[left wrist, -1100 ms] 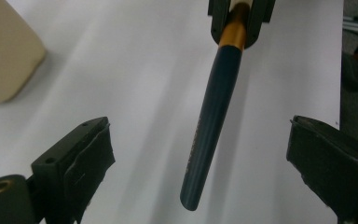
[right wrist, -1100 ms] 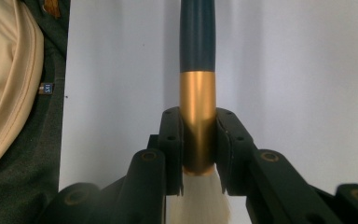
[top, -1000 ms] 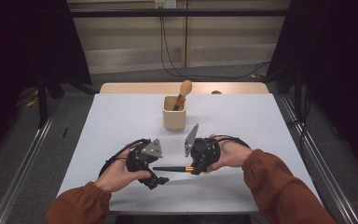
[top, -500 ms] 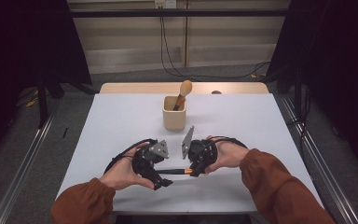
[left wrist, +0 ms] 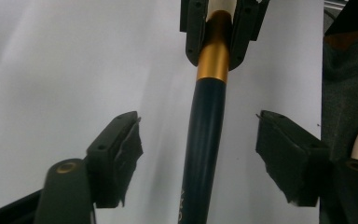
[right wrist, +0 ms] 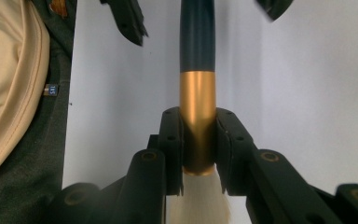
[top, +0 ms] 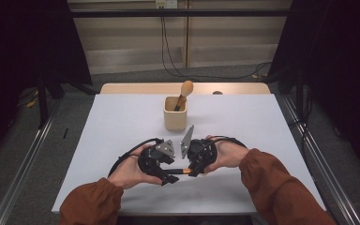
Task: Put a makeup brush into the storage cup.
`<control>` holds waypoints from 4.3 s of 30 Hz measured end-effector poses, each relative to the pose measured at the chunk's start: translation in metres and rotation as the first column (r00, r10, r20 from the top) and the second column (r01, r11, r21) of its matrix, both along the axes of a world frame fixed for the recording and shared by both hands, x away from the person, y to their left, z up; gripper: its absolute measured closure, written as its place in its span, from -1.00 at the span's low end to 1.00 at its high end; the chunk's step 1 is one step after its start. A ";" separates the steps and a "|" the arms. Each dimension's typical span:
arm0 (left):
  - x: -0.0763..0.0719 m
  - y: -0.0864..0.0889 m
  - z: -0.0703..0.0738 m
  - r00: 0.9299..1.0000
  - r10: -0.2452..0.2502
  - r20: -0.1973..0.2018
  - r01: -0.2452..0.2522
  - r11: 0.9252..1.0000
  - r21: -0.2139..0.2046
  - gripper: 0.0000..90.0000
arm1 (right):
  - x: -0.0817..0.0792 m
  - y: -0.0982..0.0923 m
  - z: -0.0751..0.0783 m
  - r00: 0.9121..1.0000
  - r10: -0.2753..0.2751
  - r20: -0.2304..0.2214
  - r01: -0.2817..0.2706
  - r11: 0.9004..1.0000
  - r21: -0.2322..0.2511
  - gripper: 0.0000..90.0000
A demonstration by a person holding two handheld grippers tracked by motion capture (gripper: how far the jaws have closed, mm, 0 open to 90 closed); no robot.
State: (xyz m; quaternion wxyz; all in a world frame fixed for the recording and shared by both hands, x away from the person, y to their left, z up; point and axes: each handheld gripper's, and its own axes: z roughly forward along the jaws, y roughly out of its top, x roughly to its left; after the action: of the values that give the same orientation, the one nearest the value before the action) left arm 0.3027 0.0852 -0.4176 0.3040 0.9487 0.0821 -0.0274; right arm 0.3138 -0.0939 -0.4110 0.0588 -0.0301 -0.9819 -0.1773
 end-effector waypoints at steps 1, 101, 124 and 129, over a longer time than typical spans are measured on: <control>0.001 0.000 0.000 1.000 0.012 -0.011 -0.012 1.000 -0.004 -0.21 | 0.000 0.000 0.000 1.000 -0.001 -0.003 0.001 1.000 0.000 0.66; 0.004 0.038 -0.013 0.981 0.171 -0.093 -0.183 0.971 -0.155 0.65 | 0.001 -0.056 -0.007 0.965 -0.261 0.025 0.250 0.944 0.217 -0.84; 0.003 0.073 -0.016 0.964 0.252 -0.085 -0.266 0.926 -0.267 0.65 | -0.011 -0.078 -0.016 0.936 -0.351 -0.015 0.339 0.893 0.296 -0.90; 0.002 0.073 -0.017 0.964 0.251 -0.089 -0.266 0.916 -0.299 0.65 | -0.015 -0.077 -0.020 0.934 -0.356 -0.034 0.347 0.878 0.331 -0.91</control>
State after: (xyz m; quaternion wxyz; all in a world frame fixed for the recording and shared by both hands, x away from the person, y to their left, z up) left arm 0.3048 0.1581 -0.4346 0.4472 0.8694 0.2090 -0.0226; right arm 0.2989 -0.1708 -0.4308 0.0161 -0.1950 -0.9169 -0.3478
